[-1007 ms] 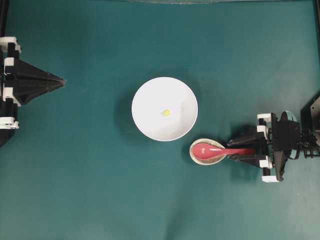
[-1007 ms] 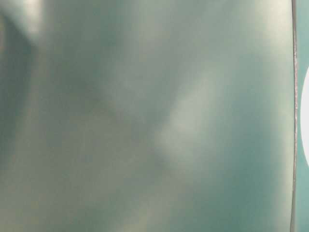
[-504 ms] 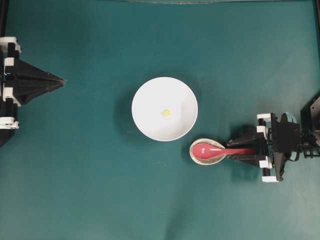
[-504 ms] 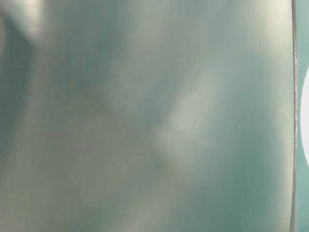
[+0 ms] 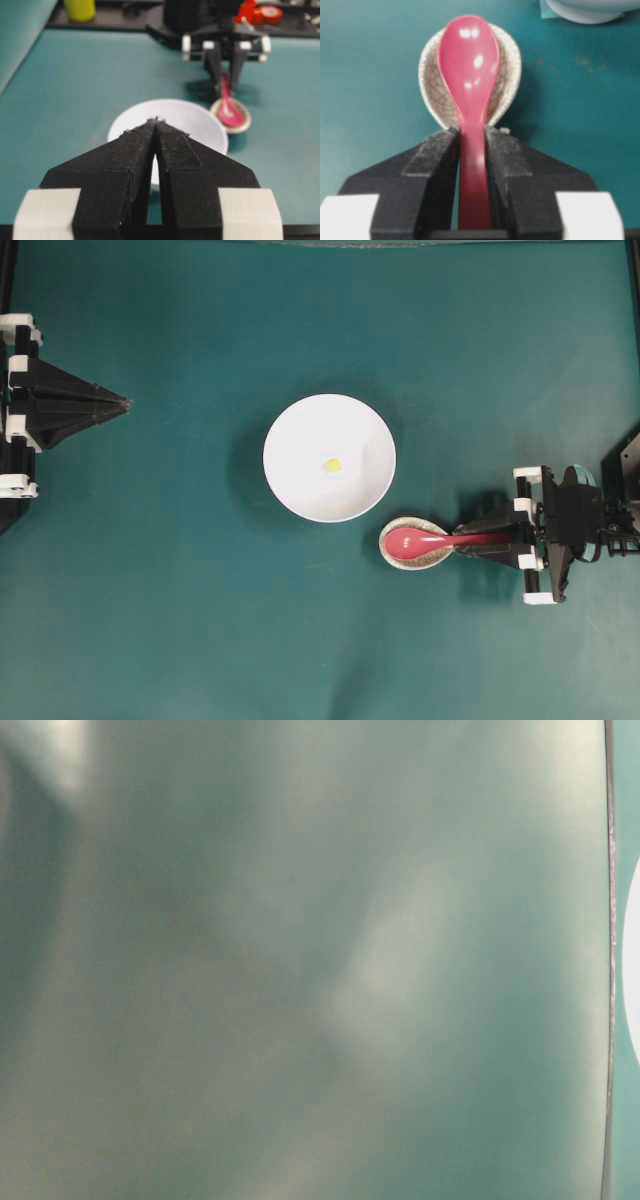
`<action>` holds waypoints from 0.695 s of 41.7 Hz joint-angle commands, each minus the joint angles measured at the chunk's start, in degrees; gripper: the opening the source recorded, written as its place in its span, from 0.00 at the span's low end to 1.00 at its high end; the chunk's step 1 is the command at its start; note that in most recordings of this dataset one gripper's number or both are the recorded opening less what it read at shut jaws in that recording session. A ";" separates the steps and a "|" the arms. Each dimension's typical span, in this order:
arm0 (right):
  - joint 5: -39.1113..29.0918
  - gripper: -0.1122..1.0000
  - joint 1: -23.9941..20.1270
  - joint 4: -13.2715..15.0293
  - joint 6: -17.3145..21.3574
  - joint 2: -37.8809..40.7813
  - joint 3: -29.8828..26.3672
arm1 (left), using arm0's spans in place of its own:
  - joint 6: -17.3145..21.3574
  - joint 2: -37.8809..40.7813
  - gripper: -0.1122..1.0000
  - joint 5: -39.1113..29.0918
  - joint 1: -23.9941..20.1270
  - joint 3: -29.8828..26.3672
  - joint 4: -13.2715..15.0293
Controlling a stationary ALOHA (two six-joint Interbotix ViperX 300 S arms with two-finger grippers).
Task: Scoop the yellow hexagonal prism block from the bowl with a spoon using the right arm.
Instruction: 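Close the right gripper on the pink spoon handle in its rest, then lift the pink spoon and carry it over the white bowl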
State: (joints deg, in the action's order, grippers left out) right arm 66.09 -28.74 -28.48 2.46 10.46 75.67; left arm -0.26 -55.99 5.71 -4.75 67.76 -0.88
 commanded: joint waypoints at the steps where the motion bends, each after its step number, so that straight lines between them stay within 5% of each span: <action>1: 0.53 0.30 -0.26 0.18 -0.09 -0.70 -0.35 | 0.00 0.53 0.10 0.26 -0.09 -0.53 -0.18; 16: 0.44 0.30 -0.26 0.00 -0.09 -2.37 -0.35 | 0.00 0.53 0.10 0.35 0.00 -0.53 -0.18; 29: -5.98 0.30 0.62 -0.09 0.00 -12.22 -0.62 | 0.00 0.44 0.10 0.62 0.00 -0.62 -0.18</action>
State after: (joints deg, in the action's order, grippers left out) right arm 61.79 -28.65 -28.48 2.46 1.76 75.59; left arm -0.26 -55.99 5.80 -4.66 67.76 -0.88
